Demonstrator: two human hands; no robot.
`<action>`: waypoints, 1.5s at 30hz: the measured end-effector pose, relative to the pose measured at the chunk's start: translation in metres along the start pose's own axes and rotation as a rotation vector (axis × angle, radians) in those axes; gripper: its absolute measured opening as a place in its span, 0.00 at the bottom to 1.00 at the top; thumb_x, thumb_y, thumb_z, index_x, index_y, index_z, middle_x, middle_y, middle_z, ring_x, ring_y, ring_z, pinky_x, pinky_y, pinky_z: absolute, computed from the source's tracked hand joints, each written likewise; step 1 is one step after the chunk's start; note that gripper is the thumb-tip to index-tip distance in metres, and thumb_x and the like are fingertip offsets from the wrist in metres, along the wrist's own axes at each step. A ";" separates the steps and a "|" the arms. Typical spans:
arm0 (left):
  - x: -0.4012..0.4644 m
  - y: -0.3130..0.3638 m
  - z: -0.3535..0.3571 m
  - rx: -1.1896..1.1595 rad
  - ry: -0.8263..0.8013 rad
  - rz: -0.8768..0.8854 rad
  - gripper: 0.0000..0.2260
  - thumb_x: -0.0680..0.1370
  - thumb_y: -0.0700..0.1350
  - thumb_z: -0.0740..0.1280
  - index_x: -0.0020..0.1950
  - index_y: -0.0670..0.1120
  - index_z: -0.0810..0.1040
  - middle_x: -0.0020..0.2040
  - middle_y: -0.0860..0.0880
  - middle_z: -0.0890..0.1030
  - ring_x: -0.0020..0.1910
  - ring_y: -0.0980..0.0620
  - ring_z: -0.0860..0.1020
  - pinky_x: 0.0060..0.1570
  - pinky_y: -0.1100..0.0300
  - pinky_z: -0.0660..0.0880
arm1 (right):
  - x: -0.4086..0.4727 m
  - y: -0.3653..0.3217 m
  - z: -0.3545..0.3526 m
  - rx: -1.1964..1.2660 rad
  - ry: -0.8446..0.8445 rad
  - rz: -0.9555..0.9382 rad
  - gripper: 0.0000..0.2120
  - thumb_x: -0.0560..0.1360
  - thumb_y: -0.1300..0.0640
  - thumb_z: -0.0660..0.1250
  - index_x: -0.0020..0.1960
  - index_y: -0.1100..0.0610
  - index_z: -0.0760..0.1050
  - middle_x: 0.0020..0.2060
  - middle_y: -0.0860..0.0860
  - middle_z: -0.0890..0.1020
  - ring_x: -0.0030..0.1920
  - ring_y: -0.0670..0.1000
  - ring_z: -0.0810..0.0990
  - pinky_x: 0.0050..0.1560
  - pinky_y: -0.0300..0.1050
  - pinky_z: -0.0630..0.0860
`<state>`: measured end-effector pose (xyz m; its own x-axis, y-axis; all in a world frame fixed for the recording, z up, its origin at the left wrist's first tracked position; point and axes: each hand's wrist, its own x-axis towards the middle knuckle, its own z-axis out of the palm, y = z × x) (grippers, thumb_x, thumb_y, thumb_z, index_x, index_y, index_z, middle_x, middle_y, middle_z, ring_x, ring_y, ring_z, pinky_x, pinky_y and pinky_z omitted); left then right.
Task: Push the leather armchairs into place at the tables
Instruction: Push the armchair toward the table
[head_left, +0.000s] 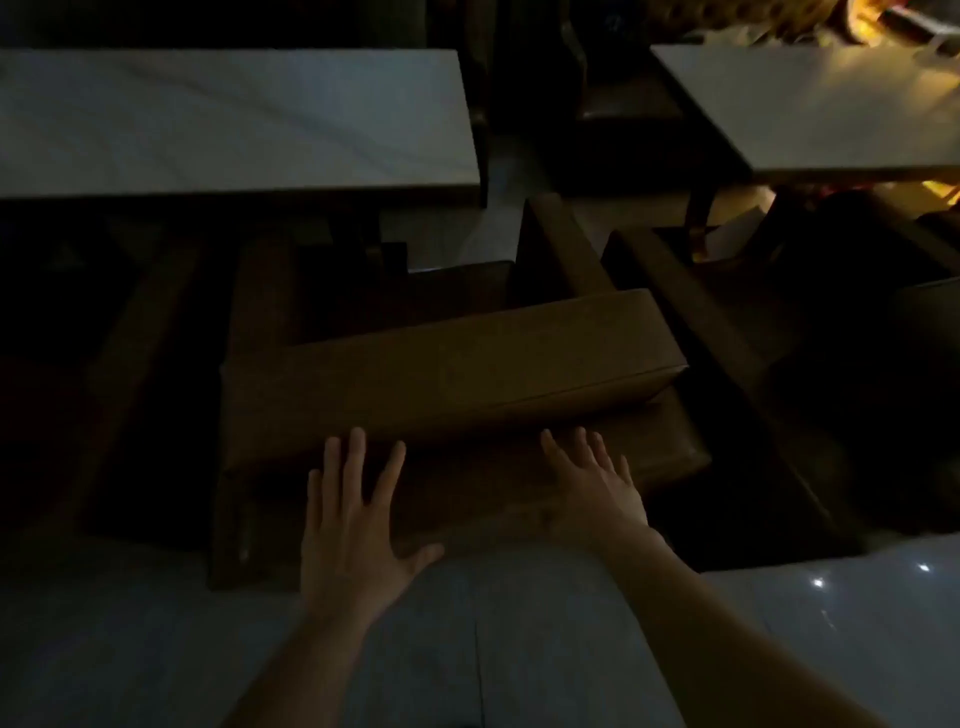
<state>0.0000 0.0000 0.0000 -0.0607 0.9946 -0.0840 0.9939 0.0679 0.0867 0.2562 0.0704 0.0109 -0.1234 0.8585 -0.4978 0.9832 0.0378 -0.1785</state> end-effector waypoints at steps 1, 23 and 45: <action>-0.001 0.003 0.005 -0.015 0.000 -0.010 0.54 0.64 0.77 0.64 0.80 0.56 0.43 0.79 0.44 0.33 0.77 0.41 0.34 0.75 0.39 0.47 | 0.006 0.003 0.005 -0.017 0.006 -0.018 0.52 0.69 0.23 0.59 0.80 0.43 0.34 0.80 0.56 0.38 0.79 0.59 0.35 0.78 0.63 0.43; 0.009 -0.020 0.088 -0.061 0.059 -0.089 0.34 0.77 0.65 0.61 0.79 0.56 0.56 0.78 0.47 0.61 0.78 0.44 0.54 0.75 0.44 0.56 | 0.053 0.013 0.076 -0.085 0.325 -0.084 0.52 0.66 0.17 0.44 0.81 0.45 0.41 0.80 0.63 0.45 0.79 0.63 0.40 0.77 0.66 0.45; -0.029 -0.062 0.096 -0.103 0.076 -0.024 0.28 0.80 0.59 0.58 0.79 0.56 0.56 0.77 0.48 0.63 0.77 0.45 0.55 0.75 0.46 0.56 | 0.014 -0.022 0.113 -0.160 0.318 -0.015 0.54 0.66 0.17 0.44 0.80 0.47 0.34 0.79 0.63 0.40 0.79 0.64 0.37 0.78 0.65 0.44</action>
<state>-0.0506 -0.0410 -0.0986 -0.0947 0.9954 -0.0121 0.9777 0.0953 0.1872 0.2179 0.0238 -0.0875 -0.1145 0.9725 -0.2027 0.9933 0.1095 -0.0359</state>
